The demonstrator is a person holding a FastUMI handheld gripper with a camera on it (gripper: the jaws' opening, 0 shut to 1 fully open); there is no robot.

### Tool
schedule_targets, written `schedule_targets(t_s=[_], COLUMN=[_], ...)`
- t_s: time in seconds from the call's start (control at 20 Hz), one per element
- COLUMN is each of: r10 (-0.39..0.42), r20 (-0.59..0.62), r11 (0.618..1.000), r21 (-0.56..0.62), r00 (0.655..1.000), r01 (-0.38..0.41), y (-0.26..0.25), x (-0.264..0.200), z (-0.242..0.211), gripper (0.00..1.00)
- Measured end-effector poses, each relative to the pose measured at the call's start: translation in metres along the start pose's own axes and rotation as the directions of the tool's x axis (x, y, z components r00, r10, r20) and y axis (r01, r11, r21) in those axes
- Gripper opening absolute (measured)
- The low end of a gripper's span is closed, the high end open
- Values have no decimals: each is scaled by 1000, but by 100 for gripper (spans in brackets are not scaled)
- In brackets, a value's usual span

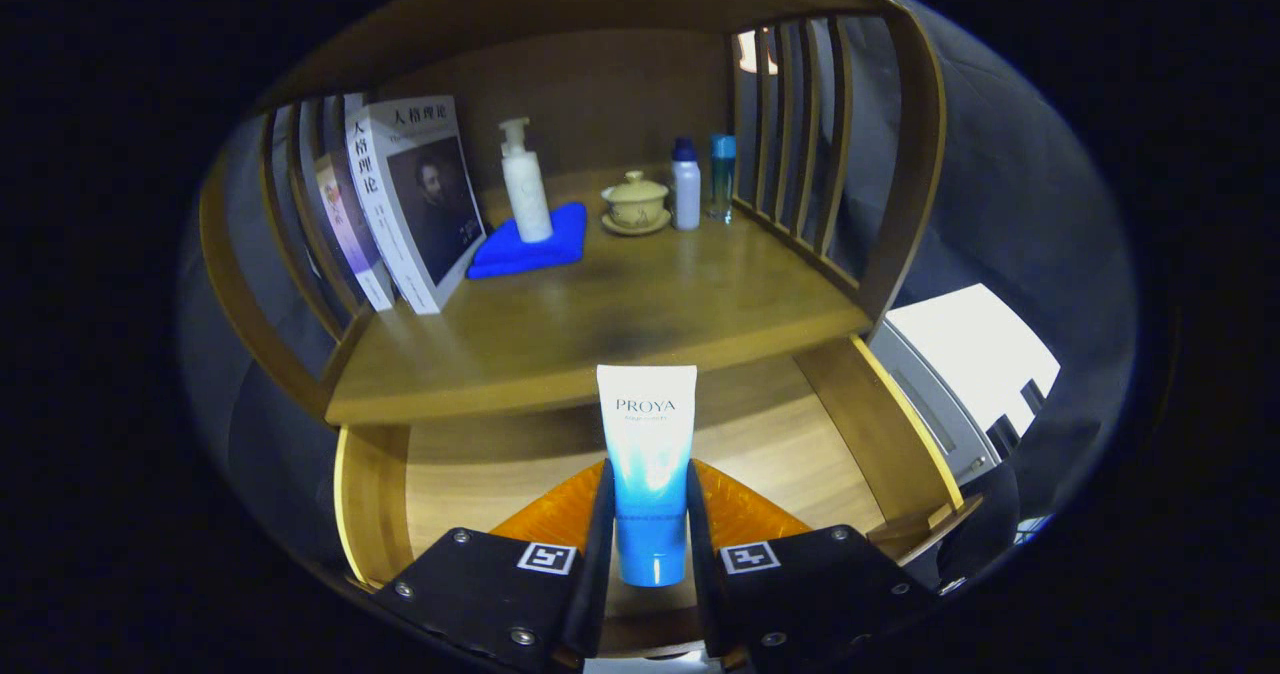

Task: Pull open the drawer, take out the items inside it, and place them on the countertop above the cabinet.

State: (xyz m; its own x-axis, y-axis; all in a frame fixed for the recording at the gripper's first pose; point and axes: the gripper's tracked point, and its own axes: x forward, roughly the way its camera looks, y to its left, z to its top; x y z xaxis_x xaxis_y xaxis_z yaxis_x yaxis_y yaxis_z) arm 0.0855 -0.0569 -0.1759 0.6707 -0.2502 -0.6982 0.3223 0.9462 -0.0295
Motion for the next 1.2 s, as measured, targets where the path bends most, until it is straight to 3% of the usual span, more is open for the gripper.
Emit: schedule_targets(t_s=[0.4,0.75,1.2], r10=[48,126,185], r20=[105,175,147], r11=[998,984,961], r21=[-33,-145,-234], r00=[993,976,972], r01=[-45,-101,-148], y=[22,53,77], x=[16,79,138], z=[62,99,95], gripper=[38,38,41])
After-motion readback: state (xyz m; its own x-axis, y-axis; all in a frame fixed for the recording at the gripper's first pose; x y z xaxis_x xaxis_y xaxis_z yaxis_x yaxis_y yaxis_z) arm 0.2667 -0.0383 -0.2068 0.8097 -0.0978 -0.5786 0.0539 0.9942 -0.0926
